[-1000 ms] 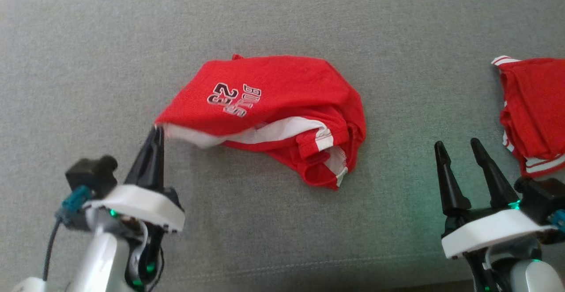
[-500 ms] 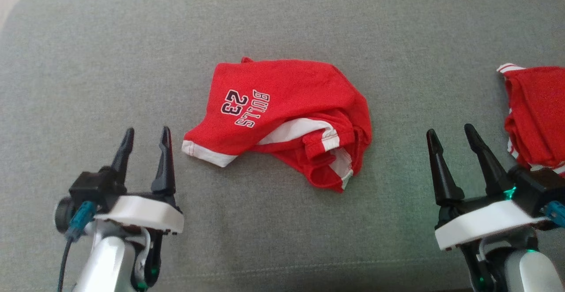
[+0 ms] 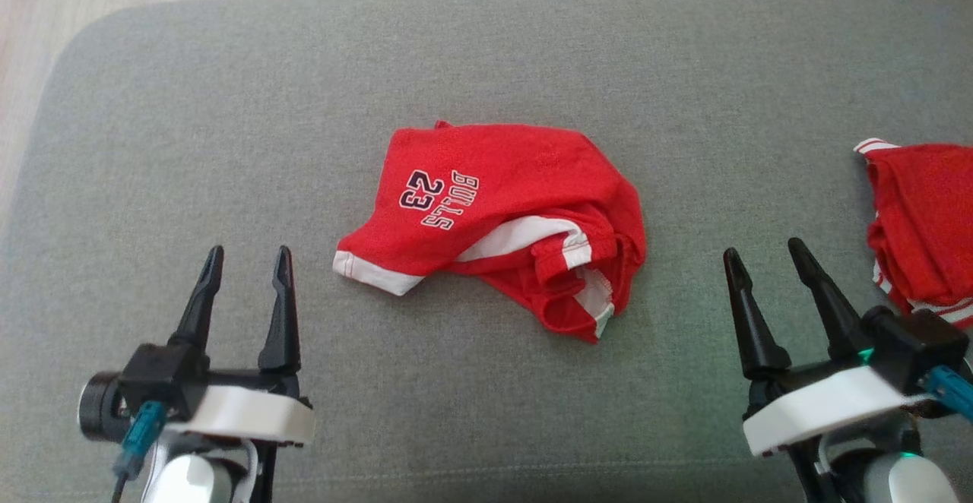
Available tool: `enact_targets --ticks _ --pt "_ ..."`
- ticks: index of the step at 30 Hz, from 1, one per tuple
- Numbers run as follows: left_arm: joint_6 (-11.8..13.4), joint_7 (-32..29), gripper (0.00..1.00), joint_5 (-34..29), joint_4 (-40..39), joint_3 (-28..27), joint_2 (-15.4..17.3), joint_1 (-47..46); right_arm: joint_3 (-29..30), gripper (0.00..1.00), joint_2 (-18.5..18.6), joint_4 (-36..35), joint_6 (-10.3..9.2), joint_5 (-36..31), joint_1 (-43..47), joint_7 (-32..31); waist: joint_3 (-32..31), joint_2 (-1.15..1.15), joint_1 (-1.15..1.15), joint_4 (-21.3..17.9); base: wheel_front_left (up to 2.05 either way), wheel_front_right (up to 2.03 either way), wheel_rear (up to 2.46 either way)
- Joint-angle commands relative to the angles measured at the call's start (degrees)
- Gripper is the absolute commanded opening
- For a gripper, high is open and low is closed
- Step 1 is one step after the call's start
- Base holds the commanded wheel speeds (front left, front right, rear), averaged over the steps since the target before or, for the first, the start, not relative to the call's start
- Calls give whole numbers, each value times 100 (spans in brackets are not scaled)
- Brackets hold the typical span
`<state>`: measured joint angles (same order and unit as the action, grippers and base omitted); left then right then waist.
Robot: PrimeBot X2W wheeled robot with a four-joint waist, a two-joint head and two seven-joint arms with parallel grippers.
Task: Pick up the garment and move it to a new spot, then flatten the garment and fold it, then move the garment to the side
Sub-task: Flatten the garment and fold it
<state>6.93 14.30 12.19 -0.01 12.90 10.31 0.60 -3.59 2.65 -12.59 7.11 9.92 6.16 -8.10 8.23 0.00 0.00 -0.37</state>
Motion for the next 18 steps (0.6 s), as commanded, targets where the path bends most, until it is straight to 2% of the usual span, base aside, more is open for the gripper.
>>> enact_targets --ticks 1,18 --pt "41 69 100 -27 -223 -161 93 -142 -153 100 58 -233 37 -15 -91 -8 -6 0 0 1 0 0 0" --pt "61 66 100 27 -258 -114 136 -119 -133 100 48 -276 37 17 -94 -32 33 0 0 -12 0 0 0"
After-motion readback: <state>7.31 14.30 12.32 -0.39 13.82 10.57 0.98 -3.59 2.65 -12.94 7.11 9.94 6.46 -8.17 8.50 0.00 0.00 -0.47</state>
